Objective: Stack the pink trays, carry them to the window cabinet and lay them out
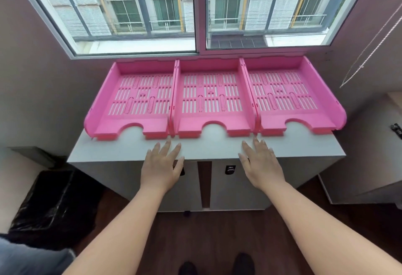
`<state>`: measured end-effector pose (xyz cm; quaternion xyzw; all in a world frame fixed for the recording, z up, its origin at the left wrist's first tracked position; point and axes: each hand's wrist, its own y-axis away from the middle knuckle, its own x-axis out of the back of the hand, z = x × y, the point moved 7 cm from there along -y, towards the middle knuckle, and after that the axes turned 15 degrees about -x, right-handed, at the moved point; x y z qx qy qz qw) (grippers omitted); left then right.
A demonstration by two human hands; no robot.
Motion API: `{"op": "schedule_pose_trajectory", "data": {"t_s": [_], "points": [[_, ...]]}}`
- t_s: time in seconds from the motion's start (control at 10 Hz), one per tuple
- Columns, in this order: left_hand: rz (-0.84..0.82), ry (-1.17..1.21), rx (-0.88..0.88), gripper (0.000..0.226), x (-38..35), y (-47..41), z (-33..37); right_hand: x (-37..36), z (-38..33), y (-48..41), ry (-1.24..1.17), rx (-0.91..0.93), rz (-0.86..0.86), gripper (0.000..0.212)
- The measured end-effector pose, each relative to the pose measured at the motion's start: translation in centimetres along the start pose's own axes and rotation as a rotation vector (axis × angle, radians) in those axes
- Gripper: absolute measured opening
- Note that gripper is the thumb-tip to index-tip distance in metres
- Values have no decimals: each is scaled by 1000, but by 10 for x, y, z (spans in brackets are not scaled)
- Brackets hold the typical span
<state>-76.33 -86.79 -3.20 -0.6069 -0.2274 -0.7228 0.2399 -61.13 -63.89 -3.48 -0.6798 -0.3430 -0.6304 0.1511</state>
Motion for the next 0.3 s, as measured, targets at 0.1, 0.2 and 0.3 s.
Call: {"op": "schedule_pose_trajectory", "data": {"t_s": [0.1,0.2,0.3], "points": [[-11,19,26,56,1,-4,-2,1,-3,-1,2,-5,-13,56],[-5,11,32,56,0,-5,-5,5,0,0,-63,4,-62,56],[0,10,34,57,0,-6,-7,36,12,3,-348,-39,-95,54]]}}
